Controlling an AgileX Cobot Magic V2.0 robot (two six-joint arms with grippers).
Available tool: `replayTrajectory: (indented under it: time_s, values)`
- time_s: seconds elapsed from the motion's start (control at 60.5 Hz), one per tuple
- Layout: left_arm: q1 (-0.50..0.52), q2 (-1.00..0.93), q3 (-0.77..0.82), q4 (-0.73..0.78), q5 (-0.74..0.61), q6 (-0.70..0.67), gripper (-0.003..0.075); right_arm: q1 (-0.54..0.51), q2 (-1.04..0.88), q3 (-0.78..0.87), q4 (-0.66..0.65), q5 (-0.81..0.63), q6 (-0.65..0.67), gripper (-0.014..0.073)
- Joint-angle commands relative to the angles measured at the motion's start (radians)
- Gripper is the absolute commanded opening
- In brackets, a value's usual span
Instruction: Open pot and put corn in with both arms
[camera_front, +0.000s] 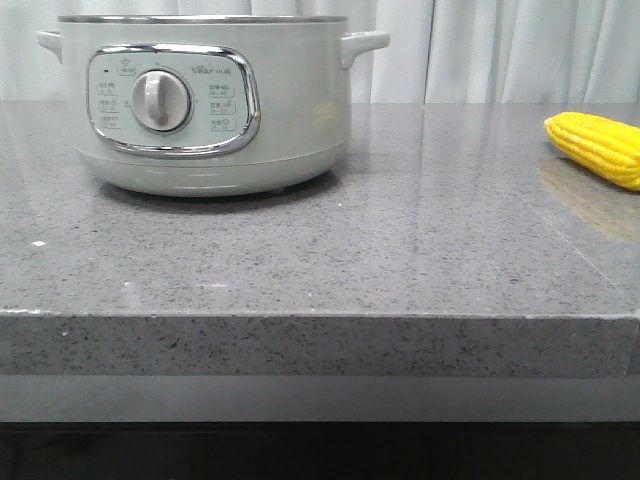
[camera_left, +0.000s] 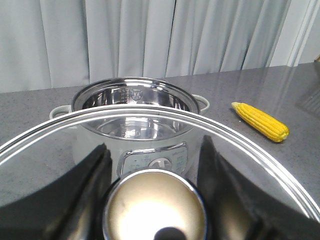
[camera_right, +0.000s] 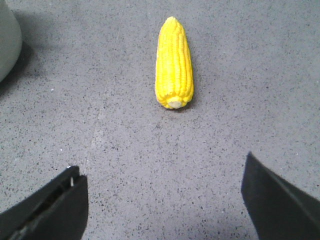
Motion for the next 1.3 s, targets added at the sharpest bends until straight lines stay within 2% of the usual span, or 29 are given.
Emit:
replayTrajectory:
  time_s: [0.0, 0.248, 0.694, 1.024, 1.288]
  values:
    - [-0.006, -0.005, -0.031, -0.018, -0.138, 0.0, 0.0239, 0.001, 0.01, -0.029, -0.006, -0.054, -0.008, 0.0634]
    - [-0.006, -0.005, -0.029, -0.018, -0.138, 0.0, 0.0239, 0.001, 0.129, -0.118, -0.006, 0.032, -0.006, 0.0634]
    - [-0.006, -0.005, -0.029, -0.018, -0.138, 0.0, 0.0239, -0.001, 0.562, -0.421, -0.028, 0.135, -0.006, 0.0634]
    - [-0.006, -0.005, -0.029, -0.018, -0.138, 0.0, 0.0239, -0.001, 0.847, -0.614, -0.069, 0.142, -0.008, 0.0634]
    - [-0.006, -0.005, -0.029, -0.018, -0.138, 0.0, 0.0239, -0.001, 0.998, -0.731, -0.069, 0.142, -0.008, 0.0634]
